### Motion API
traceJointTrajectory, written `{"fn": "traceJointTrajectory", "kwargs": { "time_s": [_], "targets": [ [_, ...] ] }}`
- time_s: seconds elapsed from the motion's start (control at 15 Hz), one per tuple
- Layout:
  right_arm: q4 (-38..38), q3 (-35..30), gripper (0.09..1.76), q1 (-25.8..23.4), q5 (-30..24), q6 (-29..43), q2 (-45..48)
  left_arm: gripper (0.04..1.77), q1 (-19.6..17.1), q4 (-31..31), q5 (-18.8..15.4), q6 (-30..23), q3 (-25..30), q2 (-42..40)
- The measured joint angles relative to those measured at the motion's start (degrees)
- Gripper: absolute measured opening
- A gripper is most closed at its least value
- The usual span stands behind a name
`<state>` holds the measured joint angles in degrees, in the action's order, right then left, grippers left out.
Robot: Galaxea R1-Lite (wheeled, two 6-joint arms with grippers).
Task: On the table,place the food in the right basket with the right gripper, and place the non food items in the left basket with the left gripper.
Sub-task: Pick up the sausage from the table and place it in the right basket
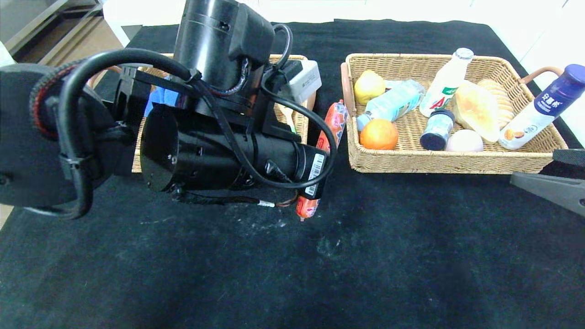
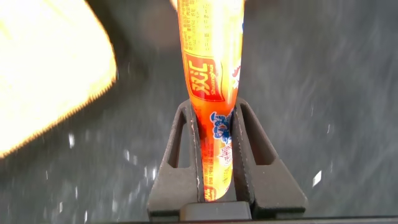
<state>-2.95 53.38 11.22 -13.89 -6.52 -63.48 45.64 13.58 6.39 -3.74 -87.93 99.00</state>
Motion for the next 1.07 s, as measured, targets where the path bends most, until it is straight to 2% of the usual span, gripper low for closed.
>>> {"fn": "traceJointTrajectory", "kwargs": {
  "time_s": [0.47,0.87,1.07],
  "targets": [
    [0.06,0.3,1.71,-0.3,0.09,0.0,0.22,0.35,-0.06,-0.79,0.33,-0.17,-9.28,3.39],
    [0.06,0.17,1.71,-0.15,0.17,-0.01,0.63,0.35,0.11,-0.99,0.05,-1.38,-22.78,8.56],
    [0.15,0.11,1.71,-0.02,0.24,-0.17,0.99,0.35,0.16,-9.42,0.15,-1.22,-25.0,11.84]
  ]
}}
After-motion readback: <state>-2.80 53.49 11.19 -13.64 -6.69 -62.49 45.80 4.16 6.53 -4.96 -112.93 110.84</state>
